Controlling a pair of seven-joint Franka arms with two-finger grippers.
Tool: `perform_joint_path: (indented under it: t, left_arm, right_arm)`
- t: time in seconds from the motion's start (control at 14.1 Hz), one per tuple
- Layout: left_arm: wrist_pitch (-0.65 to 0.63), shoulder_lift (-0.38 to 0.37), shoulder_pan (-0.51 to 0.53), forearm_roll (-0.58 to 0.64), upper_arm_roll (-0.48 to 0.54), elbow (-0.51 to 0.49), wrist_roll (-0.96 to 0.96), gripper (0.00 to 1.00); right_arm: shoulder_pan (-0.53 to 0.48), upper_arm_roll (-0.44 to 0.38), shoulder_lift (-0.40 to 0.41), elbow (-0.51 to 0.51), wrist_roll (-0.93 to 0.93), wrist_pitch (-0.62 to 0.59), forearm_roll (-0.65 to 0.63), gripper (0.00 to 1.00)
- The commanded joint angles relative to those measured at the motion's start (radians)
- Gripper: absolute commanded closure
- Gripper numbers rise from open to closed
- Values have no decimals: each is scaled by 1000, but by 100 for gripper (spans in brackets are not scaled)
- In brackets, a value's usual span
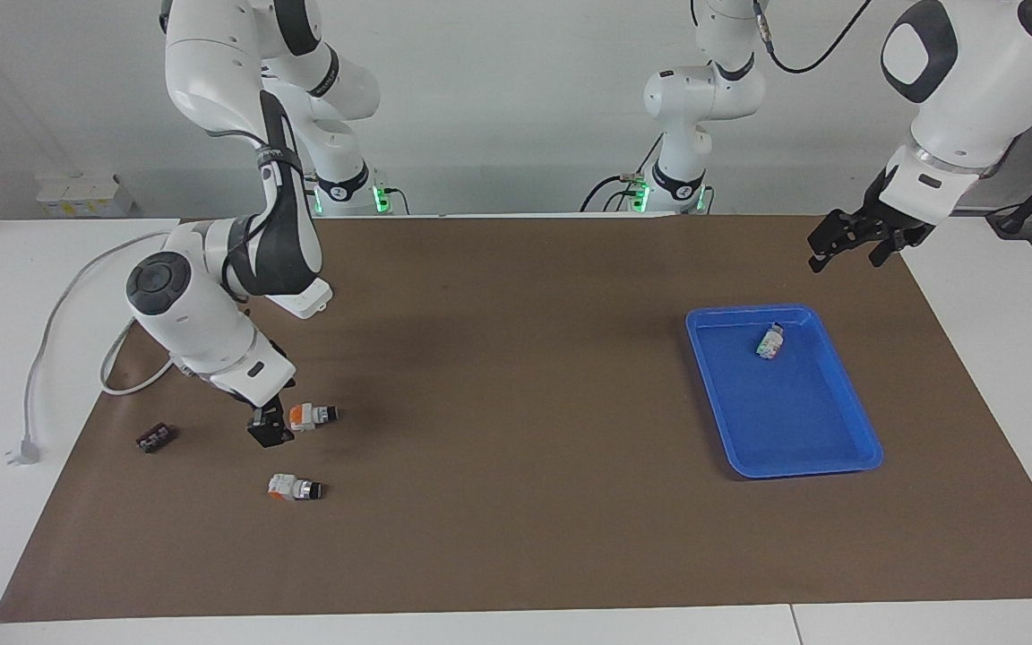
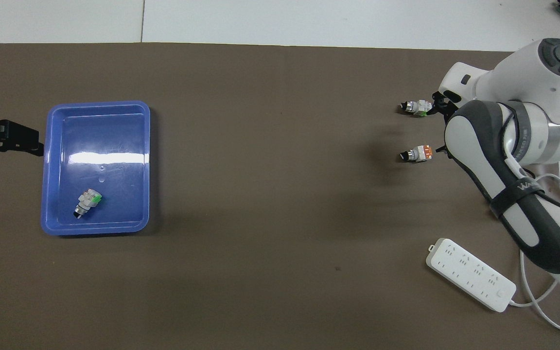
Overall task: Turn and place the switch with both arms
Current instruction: 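Move the right gripper over the orange-topped switch module, then lower the right gripper and close it on the orange switch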
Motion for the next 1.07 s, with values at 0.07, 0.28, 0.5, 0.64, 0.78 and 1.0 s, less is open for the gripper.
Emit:
perform_joint_path:
  t: [0.07,0.28,0.5,0.64,0.78,1.0]
  left_arm:
    - [22,-31,6,13,-5,-37,3,0]
    - [22,-31,6,13,-6,-37,3,0]
    - [22,-31,6,13,-5,-37,3,0]
    - [22,-31,6,13,-5,-37,1,0]
    - [22,-31,6,13,-6,-37,3,0]
    - [22,-31,6,13,-6,-37,3,0]
  right_arm:
    - [-22,14,4,-88,-97,64,56,2]
    - [-50,14,27,-121,-221,107,135,2]
    - [-58,14,33,-138,-275,142,157,4]
    - [-62,16,33,-158,-286,161,162,5]
    - [-71,14,33,-171,-312,162,203,8]
    - [-88,14,33,-184,-345,173,248,14]
